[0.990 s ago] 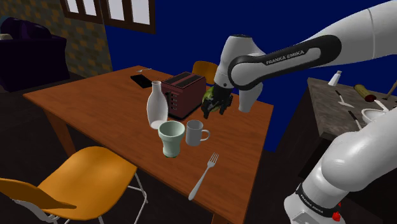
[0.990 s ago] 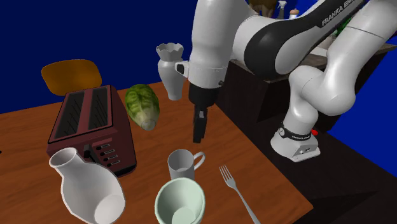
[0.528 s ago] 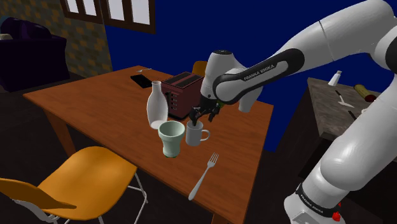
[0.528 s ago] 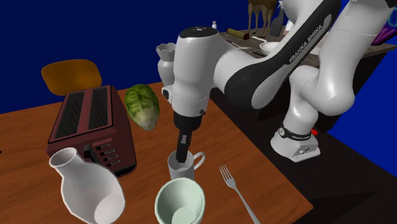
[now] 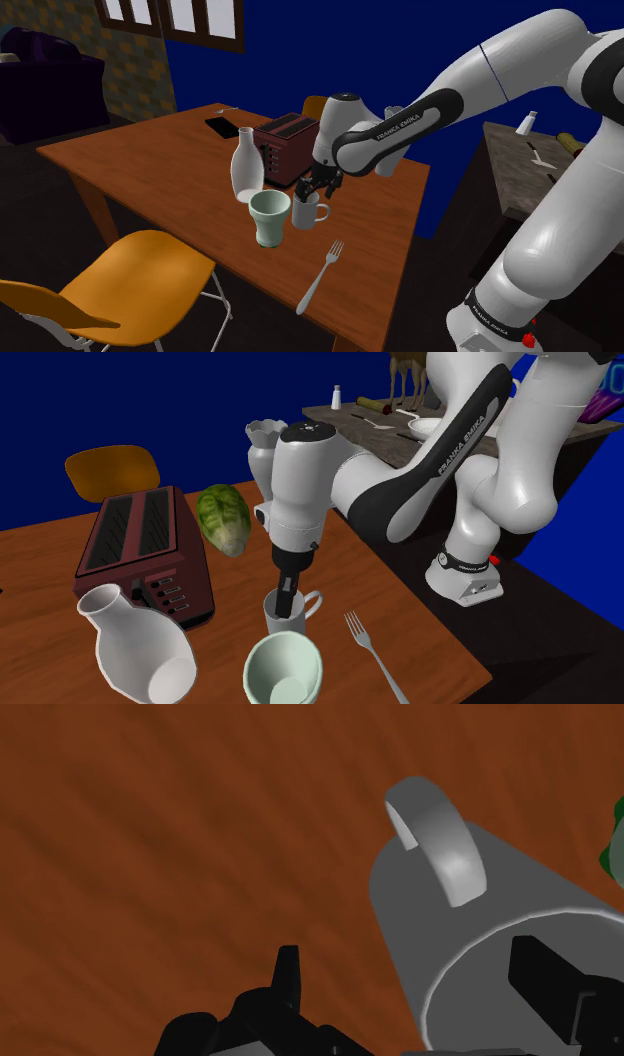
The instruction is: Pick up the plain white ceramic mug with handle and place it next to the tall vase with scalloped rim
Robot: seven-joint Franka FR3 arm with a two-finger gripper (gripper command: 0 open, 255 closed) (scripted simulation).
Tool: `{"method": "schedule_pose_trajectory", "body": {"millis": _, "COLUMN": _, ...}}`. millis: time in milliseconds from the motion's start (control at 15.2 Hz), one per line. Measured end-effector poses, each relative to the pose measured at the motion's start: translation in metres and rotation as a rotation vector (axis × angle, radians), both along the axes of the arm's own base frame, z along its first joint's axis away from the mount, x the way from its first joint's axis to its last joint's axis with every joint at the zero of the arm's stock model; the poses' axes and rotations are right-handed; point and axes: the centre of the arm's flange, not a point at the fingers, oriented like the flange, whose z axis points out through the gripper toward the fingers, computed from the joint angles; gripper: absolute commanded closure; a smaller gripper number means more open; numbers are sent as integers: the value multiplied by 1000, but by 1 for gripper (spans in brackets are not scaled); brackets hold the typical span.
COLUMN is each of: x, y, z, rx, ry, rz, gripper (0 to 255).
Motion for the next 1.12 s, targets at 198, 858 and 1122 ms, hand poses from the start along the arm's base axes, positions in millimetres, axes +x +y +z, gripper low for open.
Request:
{"method": "schedule_pose_trajectory", "body": {"millis": 198, "x": 0, "y": 0, "z": -1, "rx": 0, "ry": 0, "rz": 0, "gripper": 0}}
{"method": "schedule_pose_trajectory", "body": {"millis": 858, "x": 0, "y": 0, "z": -1, "rx": 0, "ry": 0, "rz": 0, "gripper": 255}}
{"method": "schedule_pose_trajectory", "body": {"millis": 1122, "x": 0, "y": 0, "z": 5, "rx": 0, "ry": 0, "rz": 0, "gripper": 255}}
